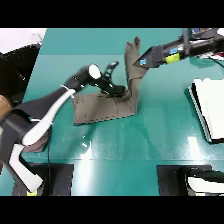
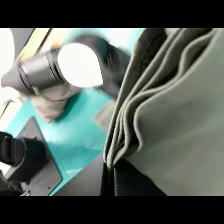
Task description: Fold the shirts.
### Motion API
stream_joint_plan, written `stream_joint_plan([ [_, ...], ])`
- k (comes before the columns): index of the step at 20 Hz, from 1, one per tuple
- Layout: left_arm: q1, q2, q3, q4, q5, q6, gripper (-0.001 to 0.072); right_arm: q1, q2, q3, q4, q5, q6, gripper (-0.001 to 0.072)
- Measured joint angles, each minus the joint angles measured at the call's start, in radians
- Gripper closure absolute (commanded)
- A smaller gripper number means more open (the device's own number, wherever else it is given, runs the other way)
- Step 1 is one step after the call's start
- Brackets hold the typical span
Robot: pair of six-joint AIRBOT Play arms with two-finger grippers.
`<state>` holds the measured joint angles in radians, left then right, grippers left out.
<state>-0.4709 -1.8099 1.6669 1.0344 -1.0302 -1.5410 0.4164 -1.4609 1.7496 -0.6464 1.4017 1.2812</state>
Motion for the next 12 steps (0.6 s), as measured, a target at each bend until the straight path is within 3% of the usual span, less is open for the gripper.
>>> stream_joint_plan([
  [4,0.185,0.181,0.001,0.172,-0.099,0.001,0.068,0.178,-0.105,0.051,0.0,-0.076,0.0,0.0678],
  [5,0.238,0.229,0.001,0.199,-0.112,0.001,0.068,0.231,-0.141,0.066,0.0,-0.105,0.0,0.0541],
  [6,0.287,0.27,0.001,0.221,-0.122,0.001,0.068,0.278,-0.178,0.081,0.001,-0.137,-0.004,0.0342],
  [7,0.335,0.31,0.001,0.237,-0.132,0.002,0.068,0.328,-0.217,0.099,0.001,-0.169,-0.016,0.0233],
  [12,0.494,0.441,0.001,0.271,-0.177,0.008,0.068,0.438,-0.388,0.213,-0.007,-0.187,-0.047,0.0288],
])
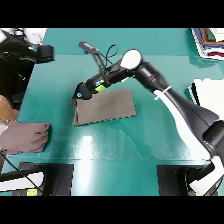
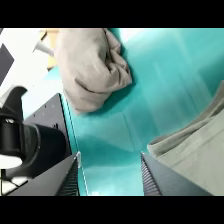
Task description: Fold the shirts.
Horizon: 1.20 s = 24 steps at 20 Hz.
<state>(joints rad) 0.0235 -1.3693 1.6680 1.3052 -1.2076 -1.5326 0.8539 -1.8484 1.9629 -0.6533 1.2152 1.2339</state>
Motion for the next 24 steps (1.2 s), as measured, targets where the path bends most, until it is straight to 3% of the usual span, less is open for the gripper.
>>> stream_joint_plan([
  [2,0.026,0.021,0.0,0.003,-0.027,0.01,0.068,-0.028,-0.024,0.012,-0.002,0.055,0.0,0.0357],
  [9,0.053,0.042,0.0,-0.014,-0.076,0.02,0.068,-0.304,0.109,-0.277,-0.148,0.164,0.047,0.0352],
  [10,0.054,0.043,0.0,-0.023,-0.079,0.021,0.068,-0.355,0.145,-0.343,-0.167,0.156,0.048,0.0306],
  [11,0.055,0.044,0.0,-0.032,-0.079,0.022,0.068,-0.402,0.174,-0.404,-0.184,0.141,0.055,0.0183],
  [12,0.055,0.044,0.0,-0.043,-0.079,0.022,0.068,-0.454,0.202,-0.468,-0.197,0.118,0.066,0.011],
  [17,0.056,0.044,-0.002,-0.083,-0.057,0.023,0.068,-0.601,0.241,-0.684,-0.189,0.002,0.11,0.0112],
  [23,0.056,0.043,-0.003,-0.124,-0.05,0.023,0.068,-0.546,0.129,-0.731,-0.013,-0.042,0.049,0.0122],
  [24,0.056,0.043,-0.003,-0.129,-0.05,0.023,0.068,-0.522,0.106,-0.716,0.008,-0.043,0.045,0.0216],
])
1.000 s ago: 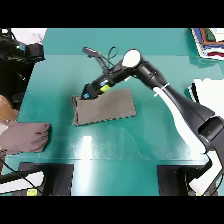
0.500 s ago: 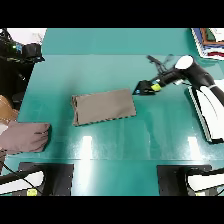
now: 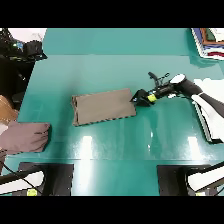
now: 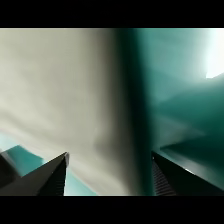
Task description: Fold the shirts.
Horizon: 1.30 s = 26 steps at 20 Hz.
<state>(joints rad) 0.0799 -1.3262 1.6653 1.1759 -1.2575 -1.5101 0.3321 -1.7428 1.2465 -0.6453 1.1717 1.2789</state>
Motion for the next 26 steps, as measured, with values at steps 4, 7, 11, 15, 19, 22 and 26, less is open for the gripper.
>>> stream_joint_plan([
  [4,-0.008,0.0,0.0,-0.018,-0.008,0.0,0.0681,0.089,-0.082,0.103,0.001,-0.024,-0.012,0.0615],
  [7,-0.05,0.0,0.0,-0.022,-0.012,0.0,0.068,0.125,-0.106,0.183,0.013,-0.034,-0.03,0.0698],
  [11,-0.15,0.0,0.0,-0.022,-0.002,0.0,0.068,0.096,-0.081,0.249,0.012,-0.023,-0.043,0.0698],
  [15,-0.246,0.0,0.0,-0.022,0.007,0.016,0.0681,-0.058,0.024,0.267,-0.045,-0.024,-0.031,0.0698],
  [19,-0.311,0.0,0.0,-0.022,0.028,0.023,0.068,-0.32,0.168,0.272,-0.134,-0.032,0.016,0.0698],
  [22,-0.348,0.0,0.0,-0.021,0.061,0.023,0.068,-0.532,0.251,0.274,-0.168,-0.041,0.034,0.0698],
  [26,-0.391,0.0,0.0,-0.023,0.11,0.022,0.068,-0.756,0.303,0.274,-0.181,-0.045,0.044,0.0698],
])
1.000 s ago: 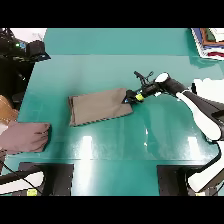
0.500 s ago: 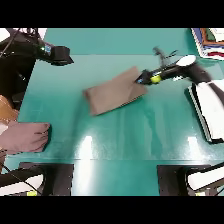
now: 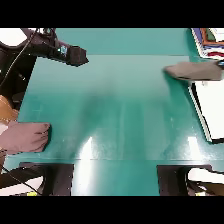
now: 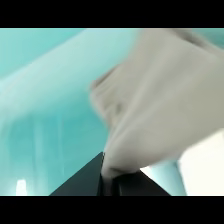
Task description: Fold the shirts.
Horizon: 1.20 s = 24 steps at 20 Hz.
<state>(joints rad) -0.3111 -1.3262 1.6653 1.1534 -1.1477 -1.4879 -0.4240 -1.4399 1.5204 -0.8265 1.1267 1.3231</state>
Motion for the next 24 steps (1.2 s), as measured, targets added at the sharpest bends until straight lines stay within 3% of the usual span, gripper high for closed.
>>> stream_joint_plan([
  [6,-0.034,-0.006,0.0,-0.004,0.032,-0.003,0.068,-0.123,0.016,0.032,0.017,-0.027,0.003,0.0698],
  [10,-0.039,-0.007,0.0,-0.006,0.037,-0.004,0.068,-0.141,0.018,0.164,0.019,-0.028,0.003,0.0698],
  [17,-0.04,-0.007,0.0,-0.006,0.037,-0.003,0.068,-0.159,0.037,0.36,-0.1,0.148,0.038,0.0698],
  [24,-0.04,-0.007,0.0,-0.003,0.017,0.003,0.068,-0.242,0.197,0.103,-0.346,0.264,0.09,0.0696],
])
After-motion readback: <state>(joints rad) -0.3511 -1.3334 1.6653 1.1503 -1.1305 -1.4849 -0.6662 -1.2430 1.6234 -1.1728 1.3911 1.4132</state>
